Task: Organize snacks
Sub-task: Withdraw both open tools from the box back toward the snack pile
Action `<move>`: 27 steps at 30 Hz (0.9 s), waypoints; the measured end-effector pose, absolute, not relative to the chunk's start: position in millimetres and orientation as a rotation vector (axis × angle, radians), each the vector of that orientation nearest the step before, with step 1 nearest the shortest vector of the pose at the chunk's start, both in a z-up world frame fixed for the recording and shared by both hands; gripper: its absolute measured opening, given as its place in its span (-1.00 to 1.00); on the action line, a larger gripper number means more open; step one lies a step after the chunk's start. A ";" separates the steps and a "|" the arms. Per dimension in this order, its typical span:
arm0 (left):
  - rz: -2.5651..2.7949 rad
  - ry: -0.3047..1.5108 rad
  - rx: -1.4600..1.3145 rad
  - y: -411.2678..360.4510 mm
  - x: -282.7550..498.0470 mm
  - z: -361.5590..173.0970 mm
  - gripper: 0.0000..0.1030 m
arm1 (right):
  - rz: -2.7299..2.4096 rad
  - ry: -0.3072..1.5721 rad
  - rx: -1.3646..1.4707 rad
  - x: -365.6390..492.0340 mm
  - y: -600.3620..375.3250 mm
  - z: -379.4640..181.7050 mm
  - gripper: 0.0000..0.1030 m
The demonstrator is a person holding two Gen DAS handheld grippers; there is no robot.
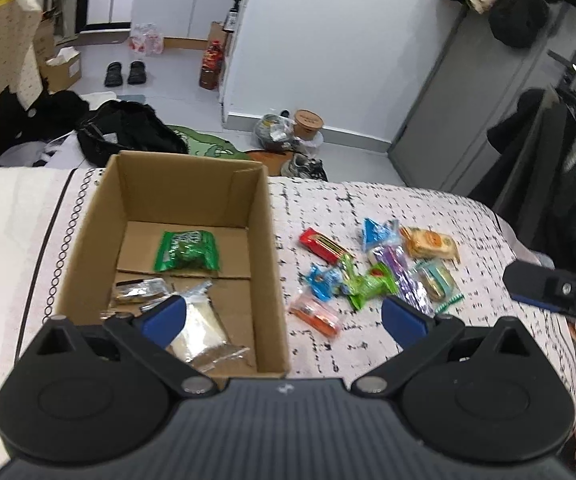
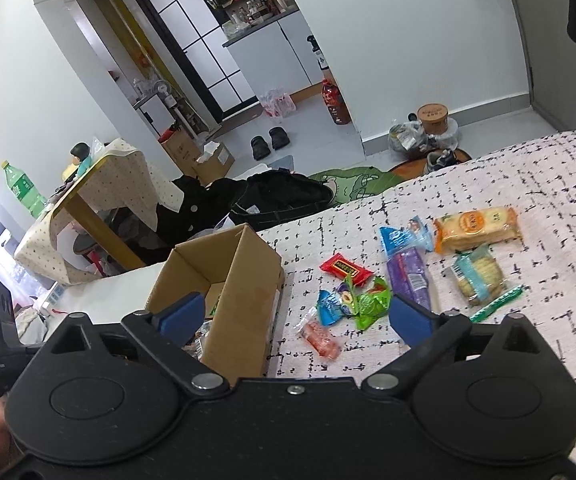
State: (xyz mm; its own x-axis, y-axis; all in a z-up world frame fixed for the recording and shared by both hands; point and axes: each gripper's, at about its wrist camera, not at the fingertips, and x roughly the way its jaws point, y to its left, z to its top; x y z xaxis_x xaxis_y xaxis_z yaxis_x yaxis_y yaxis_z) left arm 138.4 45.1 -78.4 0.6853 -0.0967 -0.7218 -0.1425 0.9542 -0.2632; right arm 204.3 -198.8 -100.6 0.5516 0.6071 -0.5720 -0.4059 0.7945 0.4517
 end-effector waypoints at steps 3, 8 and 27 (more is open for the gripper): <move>0.011 0.823 -0.300 38.2 139.3 -76.5 1.00 | 0.600 0.778 0.272 201.6 -206.7 -99.4 0.97; -0.009 0.815 -0.282 30.9 143.1 -74.6 1.00 | 0.566 0.777 0.266 197.0 -220.4 -101.3 0.99; -0.088 0.840 -0.235 -4.1 178.9 -77.1 0.99 | 0.475 0.802 0.306 200.6 -262.2 -124.1 0.99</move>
State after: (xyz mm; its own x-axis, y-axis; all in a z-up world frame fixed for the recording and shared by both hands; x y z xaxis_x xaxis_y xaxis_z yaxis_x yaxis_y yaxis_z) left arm 178.9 -4.1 -77.1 0.6659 -0.1700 -0.7264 -0.0149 0.9705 -0.2407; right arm 200.6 -262.2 -124.1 0.5993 0.5157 -0.6122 -0.2894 0.8527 0.4349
